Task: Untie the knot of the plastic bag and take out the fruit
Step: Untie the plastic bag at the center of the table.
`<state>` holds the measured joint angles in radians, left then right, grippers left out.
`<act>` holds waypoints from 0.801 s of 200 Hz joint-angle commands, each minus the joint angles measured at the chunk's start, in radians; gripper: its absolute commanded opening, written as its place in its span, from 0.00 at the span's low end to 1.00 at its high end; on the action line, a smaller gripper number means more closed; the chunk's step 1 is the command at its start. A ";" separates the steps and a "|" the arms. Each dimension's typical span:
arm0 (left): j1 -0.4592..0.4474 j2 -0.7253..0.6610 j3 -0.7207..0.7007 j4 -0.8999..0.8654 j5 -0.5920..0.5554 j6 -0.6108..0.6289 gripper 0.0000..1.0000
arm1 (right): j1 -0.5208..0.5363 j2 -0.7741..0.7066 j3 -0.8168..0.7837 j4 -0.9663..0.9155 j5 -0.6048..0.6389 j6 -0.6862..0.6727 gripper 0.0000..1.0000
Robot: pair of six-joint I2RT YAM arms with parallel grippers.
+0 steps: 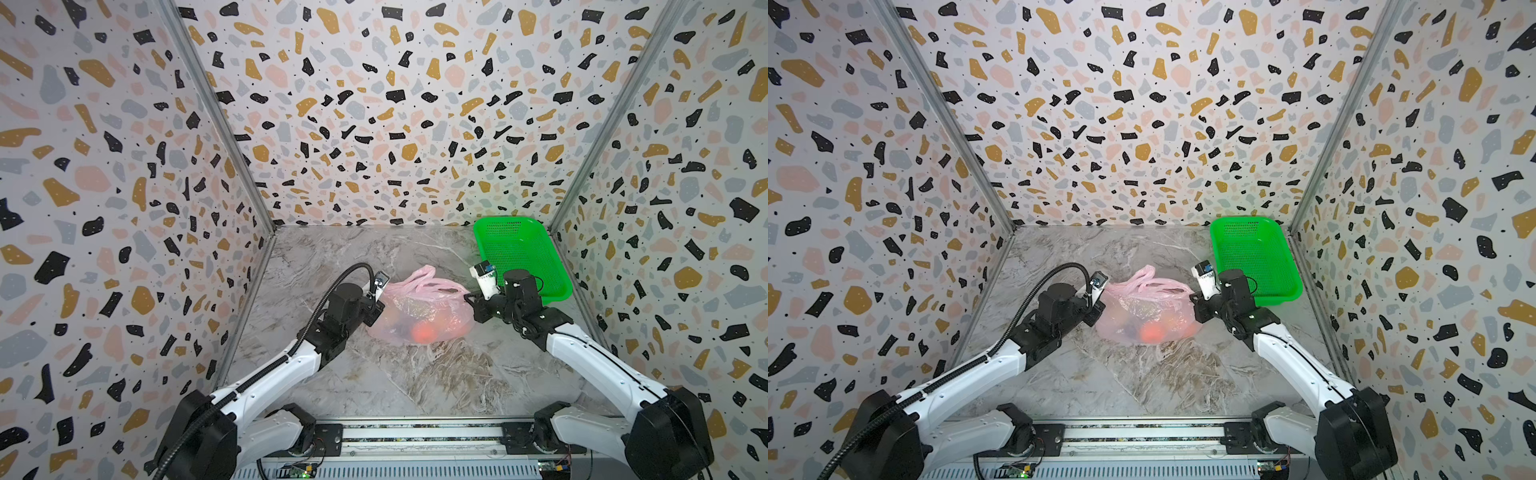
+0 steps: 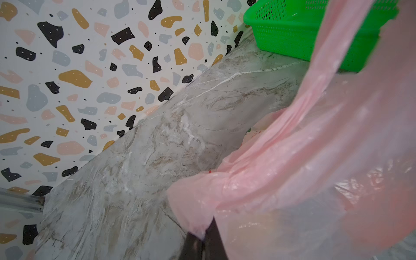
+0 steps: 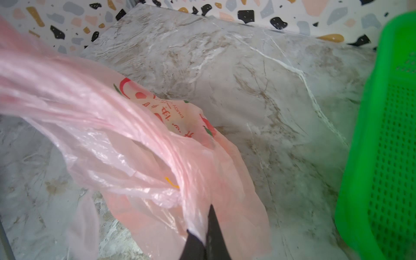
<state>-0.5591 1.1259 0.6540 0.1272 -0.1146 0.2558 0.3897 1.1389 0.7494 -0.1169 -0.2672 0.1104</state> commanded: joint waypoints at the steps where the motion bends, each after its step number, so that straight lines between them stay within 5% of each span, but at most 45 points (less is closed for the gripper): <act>1: 0.007 -0.015 -0.014 -0.003 -0.022 -0.048 0.00 | -0.040 -0.042 -0.040 0.015 0.047 0.135 0.00; 37: 0.007 -0.034 -0.013 -0.038 0.008 -0.068 0.01 | -0.048 -0.104 -0.111 0.099 -0.023 0.151 0.00; 56: 0.005 -0.041 0.008 -0.070 0.022 -0.076 0.43 | -0.040 -0.130 -0.128 0.127 -0.047 0.149 0.00; 73: -0.010 -0.064 0.032 -0.103 0.006 -0.088 0.63 | -0.015 -0.150 -0.131 0.135 -0.042 0.138 0.00; 77: -0.015 -0.074 0.037 -0.109 0.004 -0.089 0.79 | -0.009 -0.153 -0.131 0.136 -0.039 0.135 0.00; 81: -0.022 -0.085 0.042 -0.117 0.003 -0.091 0.83 | -0.003 -0.157 -0.130 0.136 -0.037 0.133 0.00; 131: -0.199 -0.199 0.162 -0.222 0.020 -0.036 0.94 | 0.047 -0.159 -0.108 0.117 -0.004 0.130 0.00; 160: -0.294 -0.123 0.248 -0.290 -0.064 -0.017 1.00 | 0.061 -0.161 -0.104 0.121 0.008 0.128 0.00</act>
<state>-0.7952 0.9440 0.8345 -0.0895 -0.1154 0.2016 0.4377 0.9901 0.6121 -0.0063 -0.2794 0.2413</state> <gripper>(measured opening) 0.978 0.048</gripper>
